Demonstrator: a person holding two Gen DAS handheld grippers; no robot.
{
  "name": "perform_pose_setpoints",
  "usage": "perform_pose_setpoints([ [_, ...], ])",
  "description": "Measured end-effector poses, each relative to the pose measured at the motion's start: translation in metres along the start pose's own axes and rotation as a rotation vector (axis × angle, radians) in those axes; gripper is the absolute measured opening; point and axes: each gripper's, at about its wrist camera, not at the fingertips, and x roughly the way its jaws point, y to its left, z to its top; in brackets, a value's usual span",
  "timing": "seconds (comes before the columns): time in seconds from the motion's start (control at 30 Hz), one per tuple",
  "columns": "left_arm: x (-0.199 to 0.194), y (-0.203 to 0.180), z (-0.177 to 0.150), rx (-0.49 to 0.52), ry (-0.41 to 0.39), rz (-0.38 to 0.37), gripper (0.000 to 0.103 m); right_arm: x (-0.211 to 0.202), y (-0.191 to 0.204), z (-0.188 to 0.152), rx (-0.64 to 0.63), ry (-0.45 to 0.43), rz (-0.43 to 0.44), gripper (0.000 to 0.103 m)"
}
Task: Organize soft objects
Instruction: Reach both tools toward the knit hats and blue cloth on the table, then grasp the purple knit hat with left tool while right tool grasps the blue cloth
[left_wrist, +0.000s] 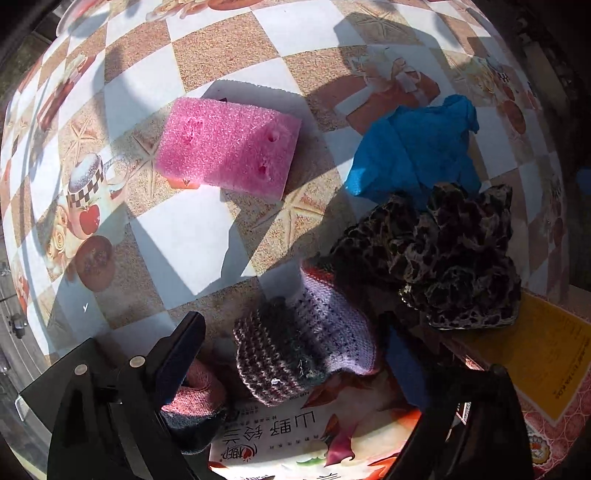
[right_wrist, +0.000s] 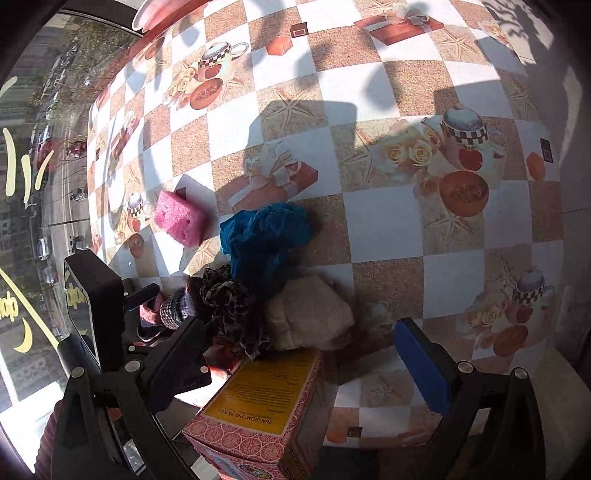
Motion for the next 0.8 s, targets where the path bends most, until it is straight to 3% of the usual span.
perform_pose_setpoints([
  [0.1,0.006,0.000,0.005,-0.011,0.022,-0.017,0.076,0.017,0.008,0.016,-0.021,0.025,0.010,0.103],
  [0.23,0.003,0.001,0.006,-0.022,0.003,-0.015,0.066,0.041,0.016,0.032,-0.035,0.062,0.004,0.103],
  [0.5,-0.018,0.015,0.002,-0.109,-0.070,-0.006,0.062,0.080,0.030,0.048,-0.091,0.125,-0.028,0.103],
  [0.57,-0.024,0.017,0.000,-0.123,-0.088,0.000,0.062,0.084,0.034,0.049,-0.114,0.132,-0.040,0.084],
  [0.7,-0.038,0.013,-0.013,-0.141,-0.120,0.011,0.062,0.087,0.035,0.048,-0.124,0.141,-0.046,0.059],
  [0.73,-0.045,0.014,-0.014,-0.142,-0.129,0.016,0.062,0.085,0.034,0.048,-0.121,0.135,-0.038,0.045],
  [0.77,-0.049,0.011,-0.021,-0.143,-0.139,0.022,0.062,0.082,0.032,0.047,-0.113,0.128,-0.026,0.023],
  [0.8,-0.052,0.010,-0.021,-0.143,-0.148,0.028,0.062,0.078,0.028,0.047,-0.100,0.118,-0.016,0.018],
])
